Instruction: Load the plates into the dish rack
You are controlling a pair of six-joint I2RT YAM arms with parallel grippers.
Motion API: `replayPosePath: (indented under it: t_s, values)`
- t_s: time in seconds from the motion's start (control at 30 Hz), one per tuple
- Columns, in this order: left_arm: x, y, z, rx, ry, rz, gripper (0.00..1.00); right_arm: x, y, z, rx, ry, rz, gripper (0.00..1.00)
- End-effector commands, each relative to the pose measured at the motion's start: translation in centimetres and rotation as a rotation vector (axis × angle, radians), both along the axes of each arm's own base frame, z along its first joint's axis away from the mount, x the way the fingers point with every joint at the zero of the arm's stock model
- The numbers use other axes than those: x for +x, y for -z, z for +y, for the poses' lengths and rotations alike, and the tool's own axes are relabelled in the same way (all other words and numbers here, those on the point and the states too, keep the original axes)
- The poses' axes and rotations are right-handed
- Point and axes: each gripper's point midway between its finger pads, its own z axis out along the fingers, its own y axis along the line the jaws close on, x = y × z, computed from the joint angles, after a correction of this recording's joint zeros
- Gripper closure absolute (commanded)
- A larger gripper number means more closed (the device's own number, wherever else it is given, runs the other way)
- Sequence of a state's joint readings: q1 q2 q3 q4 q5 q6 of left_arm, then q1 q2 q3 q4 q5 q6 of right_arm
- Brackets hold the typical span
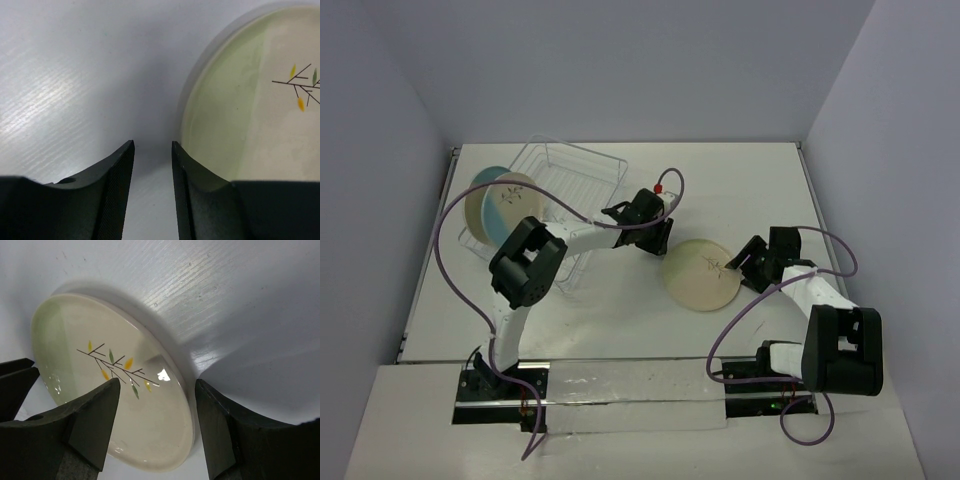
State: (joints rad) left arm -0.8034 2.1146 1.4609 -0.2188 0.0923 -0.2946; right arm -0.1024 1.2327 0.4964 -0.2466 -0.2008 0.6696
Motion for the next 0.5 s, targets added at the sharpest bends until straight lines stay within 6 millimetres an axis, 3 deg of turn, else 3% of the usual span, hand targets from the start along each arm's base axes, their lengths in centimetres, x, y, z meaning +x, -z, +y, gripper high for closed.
replayPosePath:
  t_s: [0.0, 0.27, 0.47]
  values:
    - [0.2, -0.7, -1.2, -0.032, 0.029, -0.004, 0.56, -1.8, 1.6, -0.1, -0.029, -0.03, 0.061, 0.3]
    - [-1.3, -0.6, -2.1, -0.079, 0.077, 0.047, 0.56, -1.8, 1.7, 0.0, -0.026, -0.043, 0.056, 0.29]
    - [-2.4, -2.9, -3.1, -0.177, 0.125, 0.059, 0.54, -1.8, 1.7, 0.0, -0.03, -0.048, 0.053, 0.29]
